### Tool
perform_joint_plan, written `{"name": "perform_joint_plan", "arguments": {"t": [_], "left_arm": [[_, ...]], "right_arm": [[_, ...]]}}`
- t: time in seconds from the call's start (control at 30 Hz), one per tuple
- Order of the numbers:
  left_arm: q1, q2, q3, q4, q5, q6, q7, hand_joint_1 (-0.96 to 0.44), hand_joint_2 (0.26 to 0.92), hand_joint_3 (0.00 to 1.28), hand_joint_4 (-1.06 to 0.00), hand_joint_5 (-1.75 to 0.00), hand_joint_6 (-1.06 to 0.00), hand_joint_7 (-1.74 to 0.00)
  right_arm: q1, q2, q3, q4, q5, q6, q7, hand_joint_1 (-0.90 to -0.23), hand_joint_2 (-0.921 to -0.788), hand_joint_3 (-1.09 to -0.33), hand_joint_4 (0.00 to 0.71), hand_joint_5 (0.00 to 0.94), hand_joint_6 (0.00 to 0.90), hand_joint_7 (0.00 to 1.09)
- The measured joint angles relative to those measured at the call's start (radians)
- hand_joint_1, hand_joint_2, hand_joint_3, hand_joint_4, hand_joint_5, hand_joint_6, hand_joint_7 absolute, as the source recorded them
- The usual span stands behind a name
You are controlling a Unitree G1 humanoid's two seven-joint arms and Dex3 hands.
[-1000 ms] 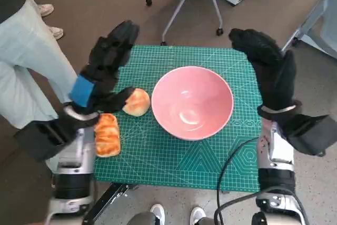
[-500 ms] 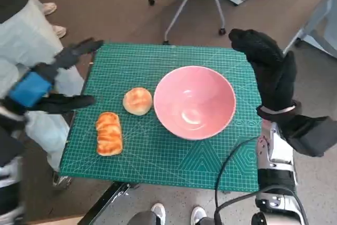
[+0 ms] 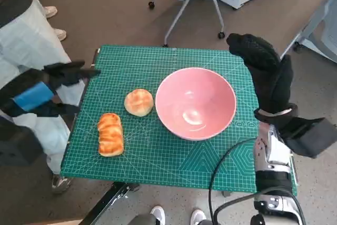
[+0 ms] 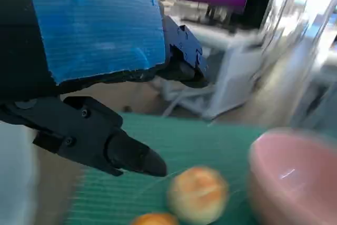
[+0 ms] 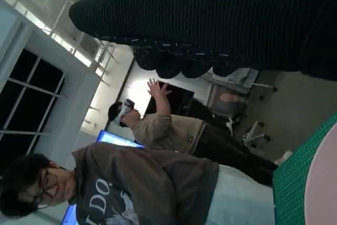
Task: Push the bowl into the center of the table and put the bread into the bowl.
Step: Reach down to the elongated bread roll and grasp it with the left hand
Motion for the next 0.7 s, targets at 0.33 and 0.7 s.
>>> {"name": "perform_joint_plan", "arguments": {"t": [0.33, 0.7], "left_arm": [[-0.017, 0.035, -0.114, 0.123, 0.19, -0.222, 0.119, 0.01, 0.665, 0.0, -0.47, -0.01, -0.54, -0.05], [-0.088, 0.033, -0.231, 0.272, 0.313, -0.384, 0.229, -0.13, 0.658, 0.0, -0.46, 0.0, -0.54, -0.02]], "right_arm": [[0.0, 0.009, 0.0, 0.003, 0.0, 0.0, 0.0, -0.659, -0.921, -0.747, 0.178, 0.001, 0.048, 0.55], [-0.001, 0.01, -0.001, 0.009, -0.001, -0.004, 0.0, -0.661, -0.921, -0.745, 0.178, 0.001, 0.044, 0.56]]}}
